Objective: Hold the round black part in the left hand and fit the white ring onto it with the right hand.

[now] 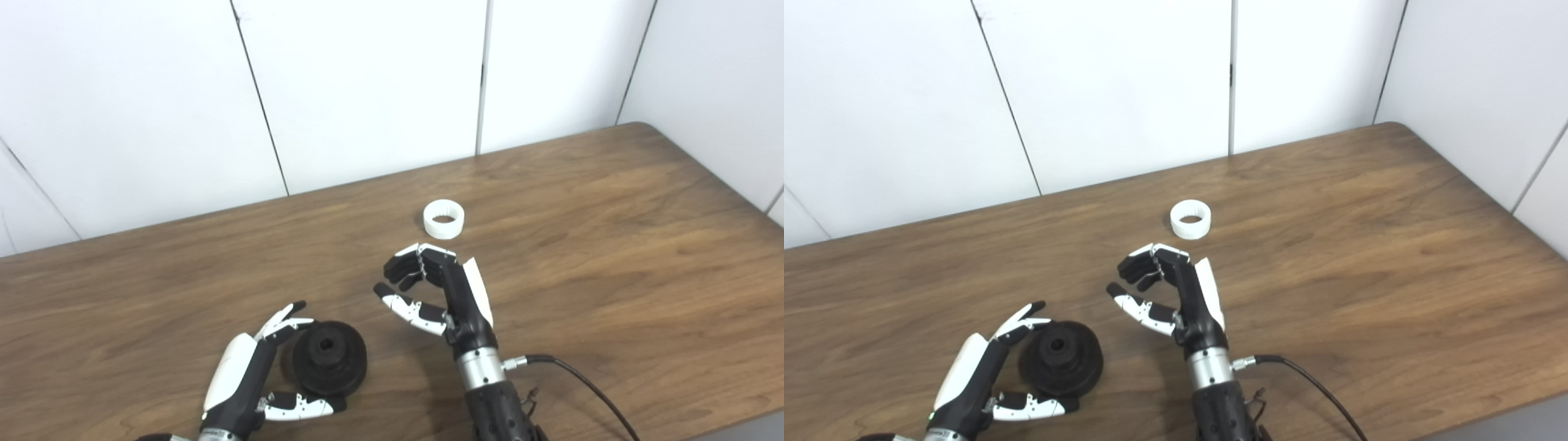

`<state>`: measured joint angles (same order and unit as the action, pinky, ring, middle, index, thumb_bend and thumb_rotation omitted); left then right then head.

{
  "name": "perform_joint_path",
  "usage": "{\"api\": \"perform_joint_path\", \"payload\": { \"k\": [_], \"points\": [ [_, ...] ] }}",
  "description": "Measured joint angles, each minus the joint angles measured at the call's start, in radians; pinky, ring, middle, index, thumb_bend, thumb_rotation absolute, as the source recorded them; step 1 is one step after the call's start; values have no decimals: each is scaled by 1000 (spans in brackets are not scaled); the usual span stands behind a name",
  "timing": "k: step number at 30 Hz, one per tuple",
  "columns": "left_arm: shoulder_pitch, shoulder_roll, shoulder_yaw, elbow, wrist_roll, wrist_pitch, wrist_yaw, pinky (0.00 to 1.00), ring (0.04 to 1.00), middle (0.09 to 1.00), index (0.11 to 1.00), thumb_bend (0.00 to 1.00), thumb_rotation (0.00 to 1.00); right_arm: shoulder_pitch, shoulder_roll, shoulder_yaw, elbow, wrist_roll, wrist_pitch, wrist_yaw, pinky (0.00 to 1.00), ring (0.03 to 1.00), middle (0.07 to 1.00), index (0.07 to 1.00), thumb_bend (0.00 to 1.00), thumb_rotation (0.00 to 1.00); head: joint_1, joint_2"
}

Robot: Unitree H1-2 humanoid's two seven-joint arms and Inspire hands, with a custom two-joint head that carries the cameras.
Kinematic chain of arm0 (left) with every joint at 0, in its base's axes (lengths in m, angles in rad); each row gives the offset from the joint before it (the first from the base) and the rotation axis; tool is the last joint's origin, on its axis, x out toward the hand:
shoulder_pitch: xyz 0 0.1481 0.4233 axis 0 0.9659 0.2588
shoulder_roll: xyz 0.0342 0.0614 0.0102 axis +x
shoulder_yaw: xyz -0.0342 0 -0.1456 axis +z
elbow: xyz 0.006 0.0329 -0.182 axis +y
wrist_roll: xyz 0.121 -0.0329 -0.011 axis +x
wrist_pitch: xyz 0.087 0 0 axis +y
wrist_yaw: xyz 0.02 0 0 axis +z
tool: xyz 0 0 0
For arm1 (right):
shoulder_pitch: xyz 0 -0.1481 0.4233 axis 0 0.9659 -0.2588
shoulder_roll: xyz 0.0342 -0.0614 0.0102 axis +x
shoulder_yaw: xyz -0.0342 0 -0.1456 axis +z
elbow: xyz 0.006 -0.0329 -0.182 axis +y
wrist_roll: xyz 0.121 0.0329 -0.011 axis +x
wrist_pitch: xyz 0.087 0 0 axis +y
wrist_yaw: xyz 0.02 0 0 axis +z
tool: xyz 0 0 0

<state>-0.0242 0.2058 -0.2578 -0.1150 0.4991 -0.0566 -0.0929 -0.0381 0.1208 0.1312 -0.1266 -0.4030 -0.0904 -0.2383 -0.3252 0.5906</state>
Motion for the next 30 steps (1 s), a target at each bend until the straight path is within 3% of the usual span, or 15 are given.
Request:
{"api": "perform_joint_path", "payload": {
  "k": [2, 5, 10, 12, 14, 16, 19, 30],
  "points": [
    [0, 0, 1, 0, 0, -1, 2, 873, 937, 932, 599, 853, 206, -20, -17, -13, -15, -1, 19, 6, 422, 535, 500, 493, 518, 5, -8, -8],
    [0, 0, 2, 2, 0, -5, 2, 878, 940, 934, 600, 850, 210, -51, -50, -36, -25, -8, 53, 15, 514, 626, 667, 497, 504, 134, -8, -9],
    [0, 0, 3, 3, 0, -5, 2, 884, 940, 935, 599, 846, 209, -91, -115, -52, -65, -114, 160, 38, 697, 780, 785, 499, 501, 162, 2, -6],
    [1, 0, 3, 3, 0, -6, 1, 886, 940, 935, 599, 848, 209, -112, -138, -61, -79, -141, 195, 44, 740, 827, 830, 635, 558, 312, 3, -6],
    [1, 0, 3, 4, 0, -8, 2, 885, 939, 935, 599, 849, 208, -142, -163, -71, -88, -175, 232, 54, 757, 845, 847, 709, 590, 393, 5, -8],
    [1, 0, 3, 7, 0, -11, 3, 884, 939, 934, 598, 850, 207, -171, -185, -78, -88, -192, 254, 65, 764, 855, 858, 735, 604, 413, 9, -9],
    [0, -1, 2, 17, 4, -19, 5, 879, 937, 933, 601, 851, 191, -215, -218, -92, -88, -204, 280, 79, 698, 833, 855, 735, 615, 403, 11, -11],
    [-31, -5, -14, 69, 40, -40, 20, 902, 945, 939, 608, 856, 218, -268, -248, -109, -111, -211, 309, 97, 668, 805, 838, 731, 598, 398, 18, -9]
  ]
}}
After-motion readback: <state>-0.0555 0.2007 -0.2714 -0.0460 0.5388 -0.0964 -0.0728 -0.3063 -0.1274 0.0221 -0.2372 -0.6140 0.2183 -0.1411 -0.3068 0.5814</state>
